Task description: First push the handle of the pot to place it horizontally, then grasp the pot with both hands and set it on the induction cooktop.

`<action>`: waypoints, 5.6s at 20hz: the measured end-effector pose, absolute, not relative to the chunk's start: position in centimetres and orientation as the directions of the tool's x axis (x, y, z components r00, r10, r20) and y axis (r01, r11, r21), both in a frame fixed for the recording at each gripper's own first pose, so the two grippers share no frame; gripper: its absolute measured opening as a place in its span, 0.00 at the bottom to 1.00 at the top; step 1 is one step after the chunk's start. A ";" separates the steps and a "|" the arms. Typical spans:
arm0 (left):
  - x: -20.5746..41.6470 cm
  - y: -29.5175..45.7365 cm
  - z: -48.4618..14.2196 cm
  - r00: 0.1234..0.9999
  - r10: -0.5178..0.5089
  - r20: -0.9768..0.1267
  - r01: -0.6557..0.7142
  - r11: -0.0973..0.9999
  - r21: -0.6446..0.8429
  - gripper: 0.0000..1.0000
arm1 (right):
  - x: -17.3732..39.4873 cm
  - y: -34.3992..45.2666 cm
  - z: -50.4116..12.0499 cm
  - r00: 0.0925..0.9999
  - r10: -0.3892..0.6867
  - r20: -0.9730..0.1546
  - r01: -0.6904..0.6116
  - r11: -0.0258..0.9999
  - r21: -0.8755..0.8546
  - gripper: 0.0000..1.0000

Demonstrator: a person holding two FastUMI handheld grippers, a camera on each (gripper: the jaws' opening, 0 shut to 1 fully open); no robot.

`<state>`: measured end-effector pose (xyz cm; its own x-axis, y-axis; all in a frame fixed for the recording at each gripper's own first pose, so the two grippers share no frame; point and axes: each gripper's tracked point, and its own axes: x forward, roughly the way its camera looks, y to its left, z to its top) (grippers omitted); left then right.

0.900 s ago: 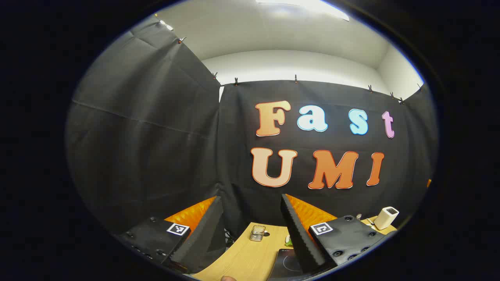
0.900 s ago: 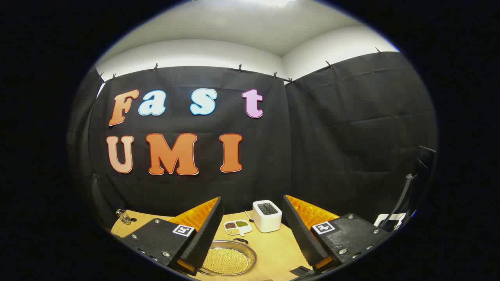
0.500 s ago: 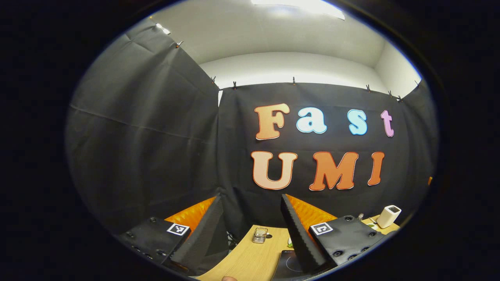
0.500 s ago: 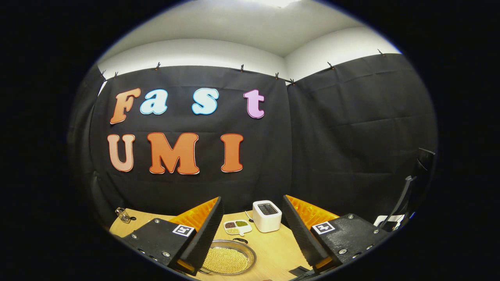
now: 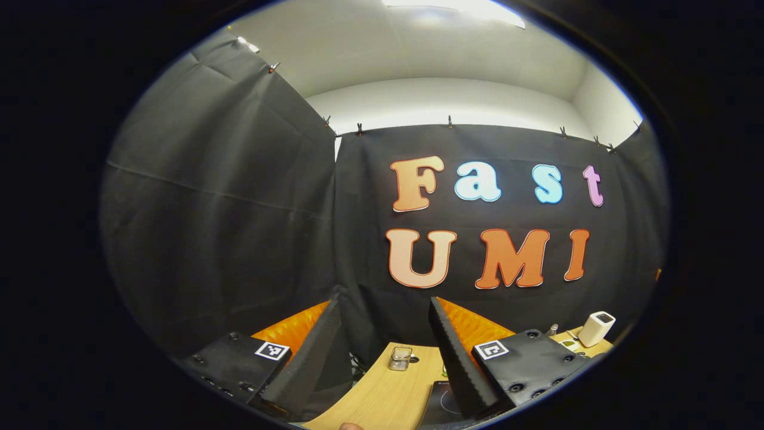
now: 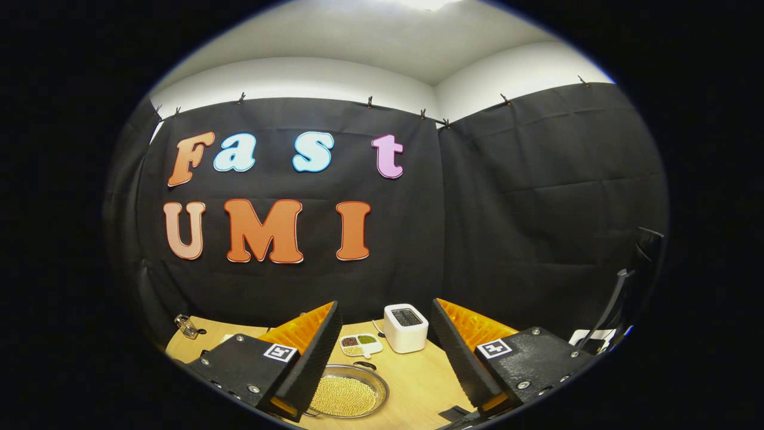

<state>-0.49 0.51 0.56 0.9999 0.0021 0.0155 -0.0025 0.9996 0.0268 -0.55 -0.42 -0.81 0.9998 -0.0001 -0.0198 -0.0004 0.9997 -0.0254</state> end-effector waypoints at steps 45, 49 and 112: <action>-0.8 3.4 -4.1 0.993 0.086 -0.080 -0.080 0.993 0.082 0.97 | -7.8 11.6 -38.2 0.436 0.217 -0.873 -0.481 0.876 -0.023 0.00; -1.2 3.9 -4.2 0.991 0.110 -0.082 -0.103 0.991 0.090 0.97 | -7.5 12.2 -39.6 0.409 0.205 -0.889 -0.508 0.861 -0.036 0.00; 2.8 8.1 -9.0 0.972 0.174 -0.159 -0.161 0.983 0.093 0.97 | -1.4 27.3 -42.1 0.325 0.286 -0.902 -0.458 0.882 0.115 0.00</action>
<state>2.82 8.06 -8.98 0.9717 0.1744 -0.1595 -0.1610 0.9825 0.0932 -1.37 27.28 -42.11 0.3248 0.2857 -0.9016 -0.4577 0.8817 0.1145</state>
